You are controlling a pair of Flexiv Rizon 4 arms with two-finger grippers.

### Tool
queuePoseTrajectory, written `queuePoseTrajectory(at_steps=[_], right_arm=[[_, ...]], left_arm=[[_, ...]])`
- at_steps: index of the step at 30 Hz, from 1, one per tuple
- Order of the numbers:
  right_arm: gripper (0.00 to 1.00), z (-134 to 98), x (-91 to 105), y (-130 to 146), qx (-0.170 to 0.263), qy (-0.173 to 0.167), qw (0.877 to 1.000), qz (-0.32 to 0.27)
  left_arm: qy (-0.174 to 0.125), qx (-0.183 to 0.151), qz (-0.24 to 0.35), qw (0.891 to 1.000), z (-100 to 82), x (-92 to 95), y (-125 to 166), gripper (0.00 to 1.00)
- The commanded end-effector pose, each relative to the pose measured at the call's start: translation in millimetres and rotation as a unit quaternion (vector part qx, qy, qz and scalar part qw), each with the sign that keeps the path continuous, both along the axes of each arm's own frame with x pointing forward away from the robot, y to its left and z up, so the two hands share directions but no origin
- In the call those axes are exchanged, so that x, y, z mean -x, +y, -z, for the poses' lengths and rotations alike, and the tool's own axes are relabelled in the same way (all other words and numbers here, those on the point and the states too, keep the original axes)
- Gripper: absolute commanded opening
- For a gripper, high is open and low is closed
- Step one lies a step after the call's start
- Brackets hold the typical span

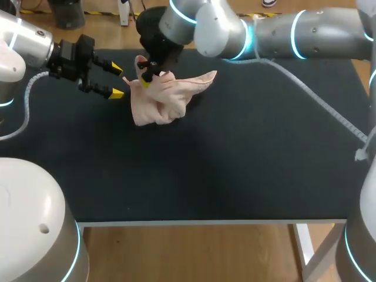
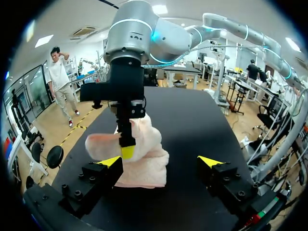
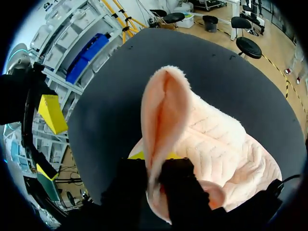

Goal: Fold the towel

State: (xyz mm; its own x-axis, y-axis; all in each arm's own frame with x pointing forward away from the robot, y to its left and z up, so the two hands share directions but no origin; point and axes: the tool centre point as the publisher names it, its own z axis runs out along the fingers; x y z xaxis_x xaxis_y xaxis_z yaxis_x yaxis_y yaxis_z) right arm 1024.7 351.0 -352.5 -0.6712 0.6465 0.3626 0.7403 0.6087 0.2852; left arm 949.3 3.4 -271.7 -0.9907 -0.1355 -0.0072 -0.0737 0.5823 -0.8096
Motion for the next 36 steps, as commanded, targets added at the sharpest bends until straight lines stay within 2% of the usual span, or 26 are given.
queuePoseTrajectory(at_steps=[1, 9, 15, 19, 22, 23, 24, 25, 27, 32, 33, 34, 36], right_arm=[[1.00, -9, -1.5, 4, 0.045, 0.002, 0.999, -0.005], [1.00, -35, -6.1, -13, 0.057, -0.044, 0.997, 0.012], [1.00, -59, -14.9, -50, 0.035, -0.065, 0.993, 0.090], [1.00, -63, -15.2, -77, 0.025, -0.071, 0.987, 0.142], [1.00, -64, -14.2, -99, 0.013, -0.067, 0.977, 0.200], [1.00, -64, -13.5, -107, 0.000, -0.059, 0.971, 0.230], [1.00, -64, -11.2, -118, -0.031, -0.040, 0.960, 0.276], [1.00, -64, -9.8, -123, -0.041, -0.032, 0.954, 0.296], [1.00, -62, -1.8, -136, -0.068, -0.021, 0.934, 0.351], [1.00, -58, 13.9, -150, -0.103, -0.015, 0.901, 0.420], [1.00, -57, 18.0, -155, -0.110, -0.011, 0.889, 0.444], [1.00, -57, 19.6, -157, -0.114, -0.009, 0.886, 0.449], [1.00, -56, 25.4, -162, -0.121, -0.009, 0.872, 0.474]], left_arm=[[-0.001, 0.000, 0.000, 1.000, 0.3, 0.4, 0, 1.00], [-0.001, 0.000, 0.000, 1.000, 0.3, 0.4, 0, 1.00], [-0.001, 0.000, 0.000, 1.000, 0.3, 0.4, 0, 1.00], [-0.001, 0.000, 0.000, 1.000, 0.3, 0.4, 0, 1.00], [-0.001, 0.000, 0.000, 1.000, 0.3, 0.4, 0, 1.00], [-0.001, 0.000, 0.000, 1.000, 0.3, 0.4, 0, 1.00], [-0.001, 0.000, 0.000, 1.000, 0.3, 0.4, 0, 1.00], [-0.001, 0.000, 0.000, 1.000, 0.3, 0.4, 0, 1.00], [-0.001, 0.000, 0.000, 1.000, 0.3, 0.4, 0, 1.00], [-0.001, 0.000, 0.000, 1.000, 0.3, 0.4, 0, 1.00], [-0.001, 0.000, 0.000, 1.000, 0.3, 0.4, 0, 1.00], [-0.001, 0.000, 0.000, 1.000, 0.3, 0.4, 0, 1.00], [-0.001, 0.000, 0.000, 1.000, 0.3, 0.4, 0, 1.00]])
